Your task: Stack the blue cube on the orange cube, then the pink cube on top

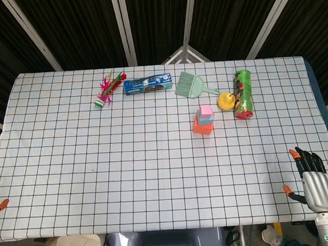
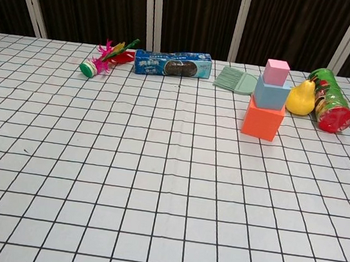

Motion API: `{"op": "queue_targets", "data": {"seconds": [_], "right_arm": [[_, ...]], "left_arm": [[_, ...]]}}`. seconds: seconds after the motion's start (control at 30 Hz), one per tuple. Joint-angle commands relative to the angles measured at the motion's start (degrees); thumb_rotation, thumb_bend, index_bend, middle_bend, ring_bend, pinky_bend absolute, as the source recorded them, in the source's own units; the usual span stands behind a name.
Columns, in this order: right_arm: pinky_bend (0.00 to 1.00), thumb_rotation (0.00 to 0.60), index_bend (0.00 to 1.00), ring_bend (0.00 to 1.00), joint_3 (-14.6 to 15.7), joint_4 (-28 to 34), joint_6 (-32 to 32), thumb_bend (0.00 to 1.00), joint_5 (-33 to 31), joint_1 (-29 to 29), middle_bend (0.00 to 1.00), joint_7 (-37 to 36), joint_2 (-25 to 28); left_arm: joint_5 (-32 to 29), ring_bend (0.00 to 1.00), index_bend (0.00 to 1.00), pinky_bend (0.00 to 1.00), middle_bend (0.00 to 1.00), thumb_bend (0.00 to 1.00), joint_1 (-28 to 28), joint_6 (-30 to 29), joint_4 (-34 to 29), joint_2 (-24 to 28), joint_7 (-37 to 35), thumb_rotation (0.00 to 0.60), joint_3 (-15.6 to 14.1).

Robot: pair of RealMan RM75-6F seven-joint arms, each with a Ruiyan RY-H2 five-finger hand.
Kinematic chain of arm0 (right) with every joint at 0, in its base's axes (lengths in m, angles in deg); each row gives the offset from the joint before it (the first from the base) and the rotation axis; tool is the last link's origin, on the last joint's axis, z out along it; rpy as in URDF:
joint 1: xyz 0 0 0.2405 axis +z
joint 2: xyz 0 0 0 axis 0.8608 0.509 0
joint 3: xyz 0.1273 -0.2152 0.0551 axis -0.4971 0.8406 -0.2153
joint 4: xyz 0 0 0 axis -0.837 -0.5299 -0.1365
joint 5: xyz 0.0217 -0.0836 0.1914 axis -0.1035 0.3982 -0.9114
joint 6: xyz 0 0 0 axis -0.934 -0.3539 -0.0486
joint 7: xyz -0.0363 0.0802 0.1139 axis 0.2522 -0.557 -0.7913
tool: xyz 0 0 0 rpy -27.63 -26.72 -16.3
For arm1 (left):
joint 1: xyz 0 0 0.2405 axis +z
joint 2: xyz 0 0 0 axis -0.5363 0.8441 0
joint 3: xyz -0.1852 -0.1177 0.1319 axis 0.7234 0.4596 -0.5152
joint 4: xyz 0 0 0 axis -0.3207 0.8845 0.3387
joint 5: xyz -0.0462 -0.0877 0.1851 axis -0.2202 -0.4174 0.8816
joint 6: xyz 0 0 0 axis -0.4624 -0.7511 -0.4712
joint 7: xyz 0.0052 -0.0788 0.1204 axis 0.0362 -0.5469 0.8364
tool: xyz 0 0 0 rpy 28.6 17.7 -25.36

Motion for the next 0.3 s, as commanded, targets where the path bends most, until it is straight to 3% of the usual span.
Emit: {"op": "queue_targets", "data": {"seconds": [0.03,0.3], "right_arm": [[0.00,0.600,0.00,0.02,-0.30,-0.83,-2.09,0.27,1.42,-1.76,0.05,2.54,-0.25],[0.00,0.600,0.00,0.02,-2.03,-0.04,-3.97,0.25,1.81,-4.51,0.05,5.04,0.66]], "left_arm": [[0.07,0.00,0.22,0.02,0.00,0.21,-0.07,0.11,0.08,-0.04,0.11,0.600,-0.04],[0.22,0.00,0.22,0.02,0.01,0.21,-0.55,0.90,0.43,-0.48,0.92,0.600,-0.22]]}}
